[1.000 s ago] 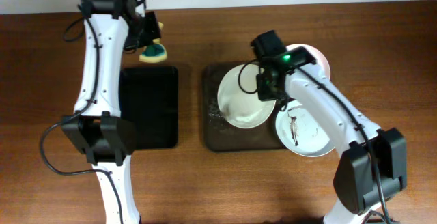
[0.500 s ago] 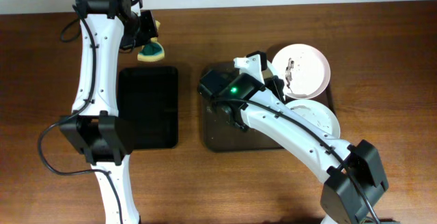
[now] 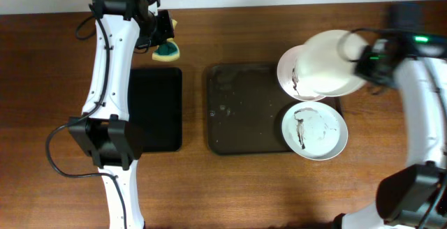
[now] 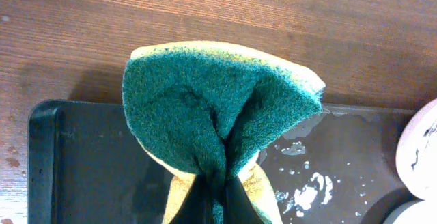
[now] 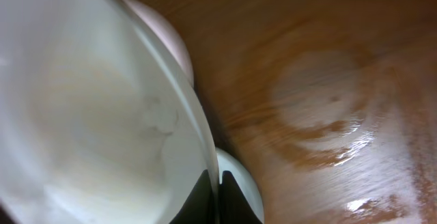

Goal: Clean dirty plates on tray and stack at the side
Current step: 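Lift the left white plate with the right gripper and place it right of the tray, then grasp the front white plate with the right gripper and drag it to tray center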

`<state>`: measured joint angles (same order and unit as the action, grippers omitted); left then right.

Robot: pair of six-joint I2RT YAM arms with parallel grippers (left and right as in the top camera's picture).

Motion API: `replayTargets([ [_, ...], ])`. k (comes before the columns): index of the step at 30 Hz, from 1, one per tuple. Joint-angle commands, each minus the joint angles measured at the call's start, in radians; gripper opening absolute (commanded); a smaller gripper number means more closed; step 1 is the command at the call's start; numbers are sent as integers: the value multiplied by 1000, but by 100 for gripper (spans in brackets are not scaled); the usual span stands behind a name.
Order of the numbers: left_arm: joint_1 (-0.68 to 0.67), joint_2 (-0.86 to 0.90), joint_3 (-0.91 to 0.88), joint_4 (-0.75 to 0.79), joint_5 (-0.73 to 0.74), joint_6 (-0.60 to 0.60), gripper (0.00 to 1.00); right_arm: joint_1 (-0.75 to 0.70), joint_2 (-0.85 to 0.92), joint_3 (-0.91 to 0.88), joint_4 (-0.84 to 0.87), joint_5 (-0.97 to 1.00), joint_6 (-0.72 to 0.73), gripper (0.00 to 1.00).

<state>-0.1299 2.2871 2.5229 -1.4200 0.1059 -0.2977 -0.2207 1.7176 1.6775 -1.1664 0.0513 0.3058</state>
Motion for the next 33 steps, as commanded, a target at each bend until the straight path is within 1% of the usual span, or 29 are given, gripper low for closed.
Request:
replayTargets([
  [1,3,-8,17,7,10,15,0,-264,-8,16,24,-127,-44,4],
  [4,3,-8,17,19,10,15,0,-435,74,14,55,-150,-43,4],
  [6,3,-8,17,24,10,15,0,-480,143,14,76,-153,-43,4],
  [13,3,-8,17,32,10,15,0,-486,383,14,145,-142,-66,4],
  [15,3,-8,17,36,10,15,0,-486,414,14,166,-137,-67,5],
  [17,3,-8,17,40,10,15,0,-485,417,14,177,-120,-70,20],
  [18,3,-8,17,42,11,15,0,-485,416,18,167,-136,-71,24],
  [20,3,-8,17,43,11,15,0,-483,391,45,113,-206,-108,28],
  [21,3,-8,17,43,11,15,0,-477,367,64,73,-206,-108,29],
  [23,3,-8,17,43,11,15,0,-435,271,103,-43,-219,-145,31],
  [25,1,-8,17,42,12,16,0,-378,200,103,-124,-225,-188,33],
  [26,-2,-8,17,42,14,16,0,-319,162,101,-188,-223,-223,36],
  [28,-6,-8,17,42,19,35,0,-199,145,66,-283,-220,-260,36],
  [29,-6,-8,17,42,30,58,0,-158,145,17,-286,-220,-273,36],
  [31,-6,-8,17,39,30,61,0,-98,145,-126,-244,-214,-281,36],
  [33,-6,-8,17,39,29,65,0,-79,145,-255,-183,-199,-279,36],
])
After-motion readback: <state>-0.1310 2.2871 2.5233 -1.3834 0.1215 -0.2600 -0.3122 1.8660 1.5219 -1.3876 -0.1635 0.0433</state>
